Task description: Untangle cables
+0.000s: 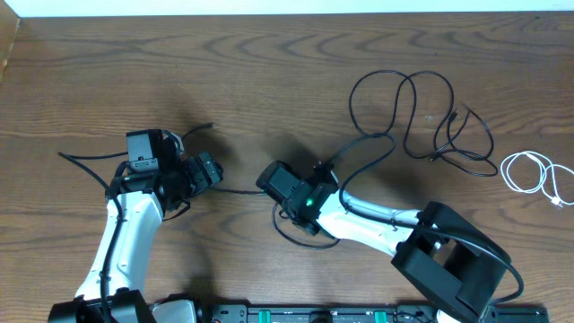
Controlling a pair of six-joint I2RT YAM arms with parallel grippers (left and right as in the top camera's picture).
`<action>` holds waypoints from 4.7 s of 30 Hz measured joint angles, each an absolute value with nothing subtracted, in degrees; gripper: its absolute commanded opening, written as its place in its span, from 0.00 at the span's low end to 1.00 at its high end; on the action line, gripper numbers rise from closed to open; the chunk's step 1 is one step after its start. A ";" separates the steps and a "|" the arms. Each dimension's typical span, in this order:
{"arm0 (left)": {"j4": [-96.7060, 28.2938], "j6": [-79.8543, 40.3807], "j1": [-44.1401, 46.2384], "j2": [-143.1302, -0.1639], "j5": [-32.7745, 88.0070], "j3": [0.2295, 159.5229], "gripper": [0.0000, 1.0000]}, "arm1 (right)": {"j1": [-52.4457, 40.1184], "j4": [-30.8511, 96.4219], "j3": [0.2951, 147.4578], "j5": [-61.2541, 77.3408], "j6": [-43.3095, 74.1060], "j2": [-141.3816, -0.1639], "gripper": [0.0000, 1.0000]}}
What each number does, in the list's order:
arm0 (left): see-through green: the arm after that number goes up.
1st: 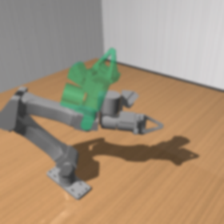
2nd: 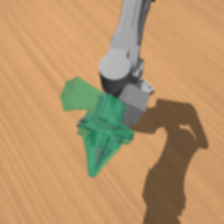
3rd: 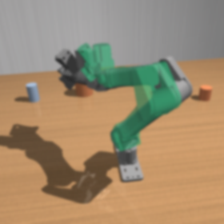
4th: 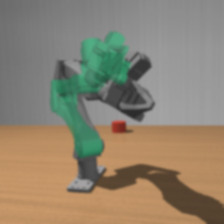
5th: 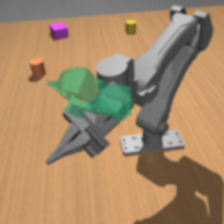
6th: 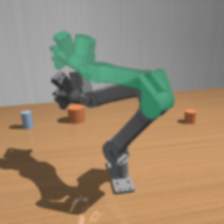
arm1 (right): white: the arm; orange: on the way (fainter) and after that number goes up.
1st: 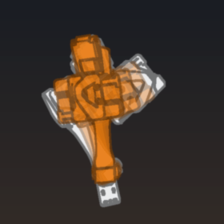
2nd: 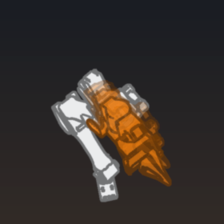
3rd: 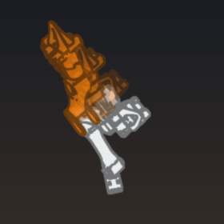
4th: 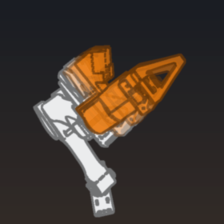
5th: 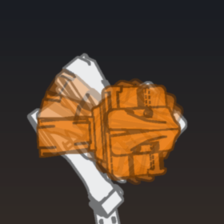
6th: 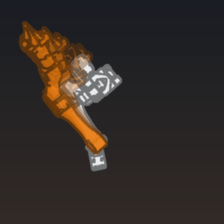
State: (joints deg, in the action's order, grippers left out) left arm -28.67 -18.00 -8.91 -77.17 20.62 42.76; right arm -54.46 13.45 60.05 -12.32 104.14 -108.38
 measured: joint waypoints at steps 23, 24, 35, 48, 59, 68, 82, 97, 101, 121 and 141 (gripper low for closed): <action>-28.49 -18.00 -8.91 -77.17 20.62 42.76 0.95 | -51.81 5.65 59.94 -3.46 46.41 -86.24 0.01; -28.49 -18.00 -8.91 -77.17 20.64 42.76 0.96 | -51.59 5.65 59.94 -2.28 44.12 -86.24 0.01; -28.49 -18.15 -8.91 -77.17 20.64 42.76 0.30 | -48.29 7.18 59.94 2.66 34.87 -86.24 0.33; -28.51 -18.02 -8.91 -77.17 20.62 42.76 0.08 | -48.69 15.64 59.94 4.95 34.06 -89.80 0.37; -33.19 -18.02 -8.91 -77.17 17.67 42.76 0.08 | -54.70 7.92 59.94 10.72 38.24 -105.25 0.59; -38.09 -18.13 -8.91 -77.17 9.76 42.68 0.08 | -56.86 -8.27 60.07 13.06 35.88 -114.08 0.61; -49.25 -22.20 -8.93 -77.17 8.86 42.61 0.08 | -56.82 -10.13 60.31 10.28 35.11 -116.64 0.01; -46.15 -48.42 -14.70 -77.17 -1.98 42.59 0.58 | -56.82 -10.07 60.31 10.28 35.09 -116.64 0.01; -46.28 -50.43 -16.40 -77.17 -5.98 42.59 0.60 | -56.82 -10.07 60.31 10.28 35.09 -116.64 0.01; -39.94 -53.80 -25.78 -77.17 -11.81 34.17 0.52 | -56.82 -10.04 60.34 10.28 35.11 -116.64 0.01; -33.01 -45.74 -25.87 -76.88 -6.09 30.85 0.08 | -56.58 -8.23 60.97 10.50 35.11 -116.62 0.01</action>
